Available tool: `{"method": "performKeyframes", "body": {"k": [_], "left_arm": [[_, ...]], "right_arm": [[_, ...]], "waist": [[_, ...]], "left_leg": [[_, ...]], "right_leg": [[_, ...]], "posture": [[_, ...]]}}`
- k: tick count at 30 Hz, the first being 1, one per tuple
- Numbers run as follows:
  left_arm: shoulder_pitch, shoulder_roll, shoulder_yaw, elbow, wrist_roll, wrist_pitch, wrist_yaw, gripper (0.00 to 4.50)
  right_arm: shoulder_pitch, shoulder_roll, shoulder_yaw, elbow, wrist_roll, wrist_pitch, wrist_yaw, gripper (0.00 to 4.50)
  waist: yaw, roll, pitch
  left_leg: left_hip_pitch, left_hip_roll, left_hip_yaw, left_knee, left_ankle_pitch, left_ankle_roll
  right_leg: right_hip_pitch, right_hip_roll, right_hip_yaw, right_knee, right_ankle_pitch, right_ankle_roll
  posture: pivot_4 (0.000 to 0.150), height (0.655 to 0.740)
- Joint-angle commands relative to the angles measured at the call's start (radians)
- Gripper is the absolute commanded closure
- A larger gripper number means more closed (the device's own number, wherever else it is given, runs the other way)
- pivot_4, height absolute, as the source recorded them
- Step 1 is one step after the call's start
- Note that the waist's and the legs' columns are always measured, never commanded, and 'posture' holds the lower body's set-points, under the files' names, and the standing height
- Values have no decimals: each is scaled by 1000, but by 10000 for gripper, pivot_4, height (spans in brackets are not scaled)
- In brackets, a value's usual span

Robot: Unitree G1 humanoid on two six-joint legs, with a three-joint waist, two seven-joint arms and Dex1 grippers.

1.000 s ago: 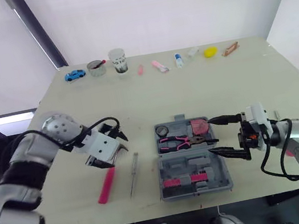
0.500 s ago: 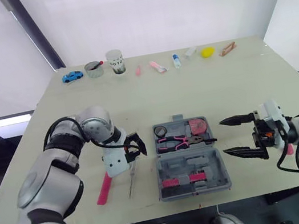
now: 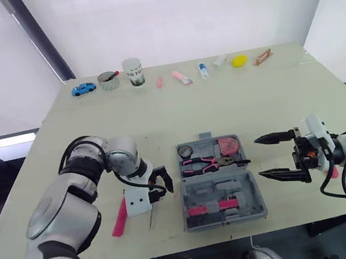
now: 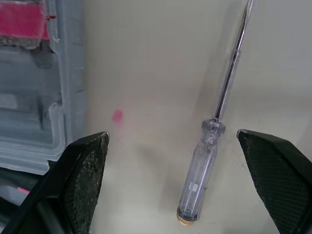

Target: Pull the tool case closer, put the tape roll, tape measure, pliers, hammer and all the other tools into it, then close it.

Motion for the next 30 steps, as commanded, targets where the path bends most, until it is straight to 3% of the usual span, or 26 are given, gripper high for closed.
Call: {"method": "performKeyframes", "body": {"k": [1,4,8,12,18,22,27,30], "left_arm": [[11,0,-21,-34,120,16,128,279],[9,0,-47,-42,230,32,241,8195],[2,-1,-81,-40,330,49,367,27945],[-8,0,-104,-31,379,49,447,44607],[-28,16,-122,-18,401,41,508,44607],[-65,37,-99,10,323,21,464,44607],[-120,52,-32,184,-3,66,186,44607],[-86,89,12,141,-234,169,-22,44607]], "right_arm": [[-2,-18,-42,-14,11,-16,7,0],[5,-26,-52,-17,12,-20,13,0],[22,-46,-68,-24,20,-29,31,0],[45,-60,-75,-24,-9,-85,49,0],[37,-55,-56,3,-23,-114,73,0],[36,-42,-46,-2,-19,-115,73,0],[23,-38,-36,2,-14,-98,73,0],[17,-35,-35,5,-15,-97,71,0]], "waist": [[0,1,0],[3,4,-2],[8,10,-6],[21,12,-7],[25,13,-8],[23,12,-8],[21,7,-5],[19,7,-5]], "left_leg": [[0,0,0,0,0,0],[5,-1,0,0,0,0],[7,-1,1,0,0,0],[7,-1,1,2,0,0],[6,-2,2,3,0,0],[6,-2,2,3,0,0],[3,-1,1,4,0,0],[3,-1,1,5,0,0]], "right_leg": [[0,0,0,0,0,0],[5,-1,0,0,0,0],[7,-1,1,0,1,2],[7,-2,2,0,2,3],[7,-2,2,0,2,4],[7,-2,2,0,2,4],[5,-1,1,0,2,4],[5,-1,1,0,2,4]], "posture": [[1500,7400],[1500,7400],[1500,7400],[1500,7400],[1500,7400],[1500,7400],[1500,7400],[1500,7400]]}}
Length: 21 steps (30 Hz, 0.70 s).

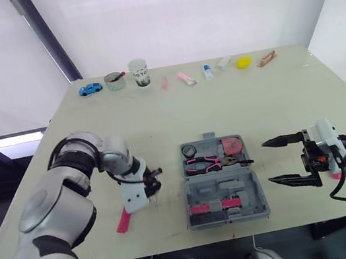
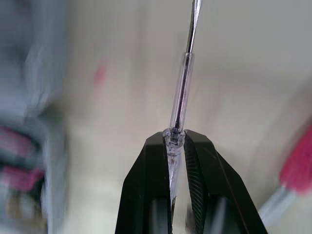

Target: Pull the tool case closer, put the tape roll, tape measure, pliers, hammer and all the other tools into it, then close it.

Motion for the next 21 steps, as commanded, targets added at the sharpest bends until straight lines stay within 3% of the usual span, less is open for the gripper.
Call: {"method": "performKeyframes", "body": {"k": [1,5,11,17,21], "left_arm": [[39,64,68,-88,-257,140,-220,44607],[188,173,149,-407,-496,448,-424,44607],[425,294,310,-882,-628,983,-520,44607],[663,348,530,-1309,-786,1744,-483,44607],[808,303,698,-1526,-868,2222,-351,44607]], "right_arm": [[-12,3,-7,-13,12,-4,2,0],[-16,13,-5,-11,7,-9,-6,0],[-19,22,8,-19,8,-7,-7,0],[-29,23,10,-22,12,-5,-3,0],[-29,20,6,-26,17,-5,3,0]], "waist": [[-2,0,0],[-22,0,0],[-24,0,0],[-24,0,0],[-24,0,0]], "left_leg": [[0,0,0,0,0,0],[0,1,-1,0,0,0],[0,1,-1,0,0,0],[0,1,-2,0,0,0],[0,2,-2,0,0,0]], "right_leg": [[0,0,0,0,0,0],[0,1,0,1,0,0],[0,0,-1,1,0,0],[0,1,-1,1,0,0],[-1,1,-1,1,0,0]], "posture": [[1500,7400],[1500,7400],[1500,7400],[1500,7400],[1500,7400]]}}
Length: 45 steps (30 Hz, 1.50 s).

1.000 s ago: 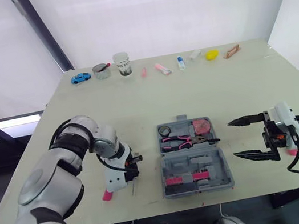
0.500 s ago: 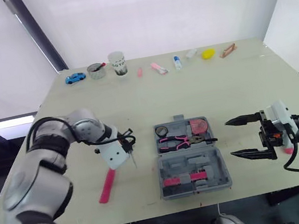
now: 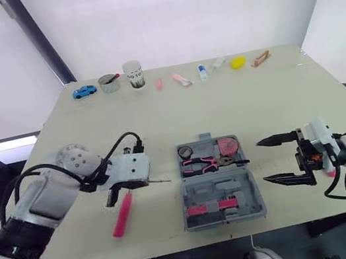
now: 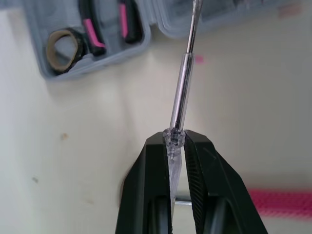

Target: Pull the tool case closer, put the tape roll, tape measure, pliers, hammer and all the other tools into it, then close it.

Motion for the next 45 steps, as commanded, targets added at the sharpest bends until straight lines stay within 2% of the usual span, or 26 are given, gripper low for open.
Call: {"method": "performKeyframes", "body": {"k": [1,3,5,6,7,8,9,13,15,20,34,39,45], "left_arm": [[77,-40,172,-203,-84,443,128,44607],[90,-99,225,-298,-100,692,215,44607],[47,-222,286,-361,-123,987,291,44607],[30,-304,332,-358,-144,1074,336,44607],[24,-384,378,-338,-166,1113,388,44607],[32,-541,446,-291,-162,1125,514,44607],[50,-643,488,-261,-181,1125,612,44607],[78,-889,566,-278,-128,1125,889,44607],[82,-952,592,-280,-127,1125,993,44607],[72,-998,624,-259,-188,1125,1152,44607],[108,-960,627,-188,-474,1125,1445,44607],[122,-938,639,-164,-614,1125,1567,44607],[134,-869,678,-110,-847,1125,1722,44607]], "right_arm": [[-7,-6,-21,-25,18,-7,6,0],[-9,-7,-22,-22,18,-10,8,0],[-10,-6,-22,-20,18,-11,10,0],[-12,-5,-21,-20,17,-11,9,0],[-12,-4,-20,-20,16,-12,8,0],[-14,-3,-18,-19,16,-10,8,0],[-15,-3,-17,-19,17,-9,9,0],[-27,-5,-12,-10,17,-4,20,0],[-32,-6,-11,-3,15,-5,25,0],[-50,-9,-9,17,10,-7,47,0],[-52,7,-14,32,-2,-29,43,0],[-46,25,-21,41,3,-39,29,0],[-50,26,-18,44,1,-42,30,0]], "waist": [[1,0,0],[1,0,0],[6,0,0],[4,-3,0],[1,-4,1],[0,-2,0],[2,0,-1],[-1,-6,1],[0,-8,2],[1,-8,1],[0,-7,1],[0,-7,1],[-1,-7,1]], "left_leg": [[0,0,-1,0,0,0],[0,0,-1,0,0,0],[0,0,-1,0,0,0],[0,-1,-1,1,0,0],[0,-1,-2,1,0,0],[0,-1,-2,1,0,0],[1,-1,-3,1,0,0],[1,-2,-5,2,0,0],[0,-1,-7,2,0,0],[1,-1,-7,1,0,0],[2,-2,-6,1,0,-1],[2,-2,-6,0,0,-1],[2,-2,-6,0,0,-1]], "right_leg": [[0,1,-1,0,0,0],[0,1,-1,0,0,0],[0,1,-1,0,0,0],[1,0,-1,0,0,0],[1,1,-1,0,0,0],[1,1,-1,1,0,0],[1,1,0,0,0,0],[2,0,1,1,1,0],[1,0,1,1,1,0],[1,-1,1,1,1,-1],[1,-2,2,1,1,-1],[1,-2,2,1,1,-1],[1,-2,2,1,1,-1]], "posture": [[1500,7400],[1500,7400],[1500,7400],[1500,7400],[1500,7400],[1500,7400],[1500,7400],[1500,7400],[1500,7400],[1500,7400],[1500,7400],[1500,7400],[1500,7400]]}}
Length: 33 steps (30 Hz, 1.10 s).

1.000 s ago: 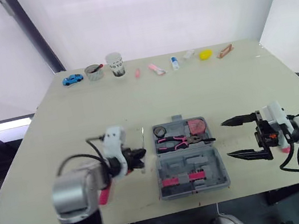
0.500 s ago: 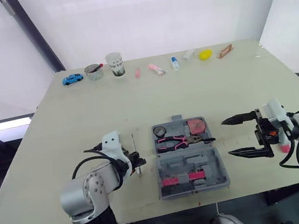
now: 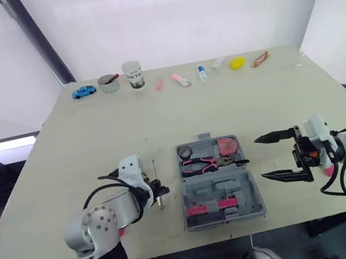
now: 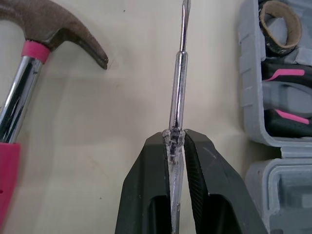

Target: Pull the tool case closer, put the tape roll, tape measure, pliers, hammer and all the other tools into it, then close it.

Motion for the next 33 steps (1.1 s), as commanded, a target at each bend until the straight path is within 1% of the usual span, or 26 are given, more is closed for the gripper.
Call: {"method": "performKeyframes", "body": {"k": [1,6,11,12,13,16,18,19,20,23,26,29,30,33], "left_arm": [[32,39,26,48,-142,14,120,44607],[32,86,38,122,-335,14,274,44607],[16,138,33,192,-454,14,385,44607],[13,148,29,198,-470,14,399,34404],[11,155,26,203,-485,14,413,29256],[2,171,18,191,-510,14,437,17255],[-2,171,25,179,-522,14,454,8248],[3,193,12,157,-529,14,451,2516],[4,212,5,123,-531,14,439,268],[34,294,-44,24,-566,14,387,268],[71,328,-66,-111,-546,-9,319,268],[118,364,-99,-193,-513,-39,266,268],[133,361,-101,-217,-496,-63,256,268],[184,385,-154,-308,-364,-190,179,268]], "right_arm": [[-8,-1,-18,-5,9,-19,3,0],[-3,2,-15,-8,10,-18,0,0],[5,4,-10,-14,11,-17,-3,0],[6,5,-10,-14,11,-17,-4,0],[6,6,-10,-14,11,-16,-5,0],[7,9,-9,-13,9,-18,-6,0],[7,10,-10,-13,8,-19,-6,0],[8,10,-9,-12,7,-20,-6,0],[7,10,-10,-10,8,-20,-5,0],[7,10,-13,-8,10,-20,-5,0],[-1,5,-17,-4,15,-13,-2,0],[-8,2,-18,2,17,-9,3,0],[-11,1,-17,4,17,-7,5,0],[-20,-3,-16,9,20,-1,9,0]], "waist": [[0,0,0],[0,0,0],[0,0,0],[0,0,0],[1,0,0],[3,0,0],[2,0,0],[2,0,0],[1,0,0],[1,0,0],[3,0,0],[6,0,0],[5,0,0],[5,0,0]], "left_leg": [[0,0,0,0,0,0],[0,0,0,0,0,0],[0,0,0,0,0,0],[0,0,0,0,0,0],[0,0,0,0,0,0],[0,0,0,0,0,0],[0,-1,0,0,0,-1],[0,-1,0,0,0,-1],[0,-1,0,0,0,-1],[0,-1,0,-1,1,-1],[0,-1,0,-1,2,-4],[0,-1,0,-1,3,-5],[-1,-1,0,-1,3,-5],[-1,-1,1,-1,2,-4]], "right_leg": [[0,0,0,0,0,0],[0,-1,0,0,0,0],[0,-1,0,0,0,0],[0,-1,0,0,0,0],[0,0,0,0,0,0],[0,-1,0,0,0,0],[0,-1,0,0,0,0],[0,-1,0,0,0,0],[0,-1,0,0,0,0],[0,0,0,0,0,0],[0,0,0,0,0,0],[0,-1,0,-1,0,0],[0,-1,0,-1,0,0],[0,-1,0,-2,0,-1]], "posture": [[1500,7400],[1500,7400],[1500,7400],[1500,7400],[1500,7400],[1500,7400],[1500,7400],[1500,7400],[1500,7400],[1500,7400],[1500,7400],[1500,7400],[1500,7400],[1500,7400]]}}
